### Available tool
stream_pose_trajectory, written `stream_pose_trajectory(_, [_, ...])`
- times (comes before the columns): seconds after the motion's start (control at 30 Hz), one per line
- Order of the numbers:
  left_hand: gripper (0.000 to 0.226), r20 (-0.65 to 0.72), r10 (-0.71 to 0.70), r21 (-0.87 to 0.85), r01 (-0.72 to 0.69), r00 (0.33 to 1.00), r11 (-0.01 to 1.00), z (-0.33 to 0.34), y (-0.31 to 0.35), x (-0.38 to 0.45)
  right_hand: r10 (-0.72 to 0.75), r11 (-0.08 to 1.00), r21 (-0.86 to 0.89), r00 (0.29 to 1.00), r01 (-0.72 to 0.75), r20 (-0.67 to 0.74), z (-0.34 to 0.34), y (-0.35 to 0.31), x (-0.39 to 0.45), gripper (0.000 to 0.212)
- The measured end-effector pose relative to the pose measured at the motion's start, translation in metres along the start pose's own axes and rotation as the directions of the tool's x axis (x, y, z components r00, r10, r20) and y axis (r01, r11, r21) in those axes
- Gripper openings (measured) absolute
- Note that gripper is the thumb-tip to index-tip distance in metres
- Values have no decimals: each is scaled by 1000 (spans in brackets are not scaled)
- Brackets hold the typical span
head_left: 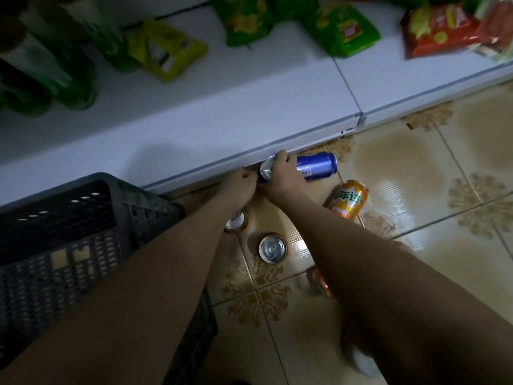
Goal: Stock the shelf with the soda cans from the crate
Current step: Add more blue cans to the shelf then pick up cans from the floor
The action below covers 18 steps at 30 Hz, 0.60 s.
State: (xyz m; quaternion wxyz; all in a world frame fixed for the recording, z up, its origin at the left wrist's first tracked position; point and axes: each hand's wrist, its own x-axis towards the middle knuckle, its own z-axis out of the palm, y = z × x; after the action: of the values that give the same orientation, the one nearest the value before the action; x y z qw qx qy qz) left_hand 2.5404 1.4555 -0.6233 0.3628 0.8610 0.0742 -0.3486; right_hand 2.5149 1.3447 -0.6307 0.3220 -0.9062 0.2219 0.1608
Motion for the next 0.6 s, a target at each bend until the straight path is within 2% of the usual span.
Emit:
stream_pose_trajectory(0.1, [33,14,1,-30,-1,1000,1000,2,-4,5,-6,999,42,999,8,-47,5,2,4,60])
stream_pose_trajectory(0.2, [33,25,10,-34,-10,1000,999,-4,-4,1,-20,999,46,999,21,-30,-5,4,-1,62])
stream_pose_trajectory(0.43, [25,-27,71,-23,-72,997,997,-38,12,-44,-60,995,77,998,60,-10,-58,-13,-43,67])
stream_pose_trajectory(0.6, [30,-70,170,19,-169,983,985,-76,36,-103,-104,958,273,992,82,65,-113,-46,-92,77])
